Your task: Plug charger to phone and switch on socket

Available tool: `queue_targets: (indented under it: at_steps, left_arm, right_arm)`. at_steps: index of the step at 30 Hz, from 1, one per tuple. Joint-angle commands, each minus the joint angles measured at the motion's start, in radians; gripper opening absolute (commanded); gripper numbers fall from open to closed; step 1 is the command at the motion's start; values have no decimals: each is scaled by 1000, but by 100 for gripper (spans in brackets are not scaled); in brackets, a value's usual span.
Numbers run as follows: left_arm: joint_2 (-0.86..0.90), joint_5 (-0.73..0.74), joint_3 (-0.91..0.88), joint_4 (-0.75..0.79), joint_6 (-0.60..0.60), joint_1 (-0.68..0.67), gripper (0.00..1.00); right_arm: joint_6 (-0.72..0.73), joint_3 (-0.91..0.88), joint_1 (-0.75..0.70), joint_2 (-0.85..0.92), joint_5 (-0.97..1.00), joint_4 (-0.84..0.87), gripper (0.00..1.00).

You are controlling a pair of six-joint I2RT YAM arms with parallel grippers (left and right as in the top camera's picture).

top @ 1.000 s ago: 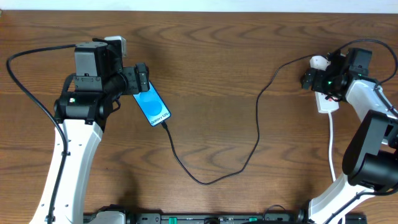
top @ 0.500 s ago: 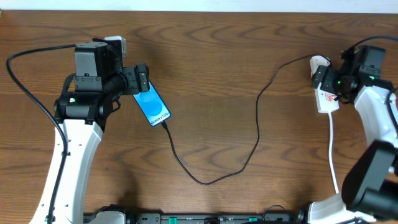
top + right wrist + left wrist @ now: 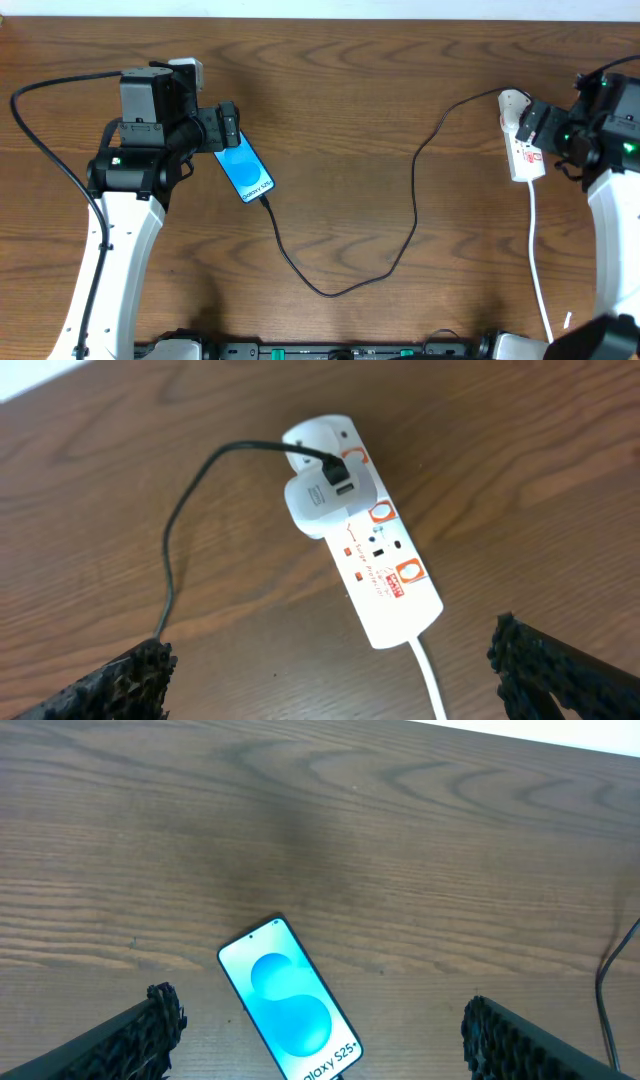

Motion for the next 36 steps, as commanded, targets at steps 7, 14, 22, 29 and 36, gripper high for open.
queue_targets:
  at_steps: [7,14,22,29,36]
  left_arm:
    - [1,-14,-1,-3,6,0,91]
    - [1,-14,-1,-3,6,0,91]
    - [1,-14,-1,-3,6,0,91]
    - [1,-14,-1,-3,6,0,91]
    - [1,-14,-1,-3,6,0,91]
  right_arm:
    - [15,-3,2,-30,-3,-24,99]
    - [15,-3,2,-30,-3,-27,99]
    - [15,-3,2,-30,-3,-27,99]
    - [15,-3,2,-30,-3,-27,99]
    - [15,-3,2,-30,-3,-27,99]
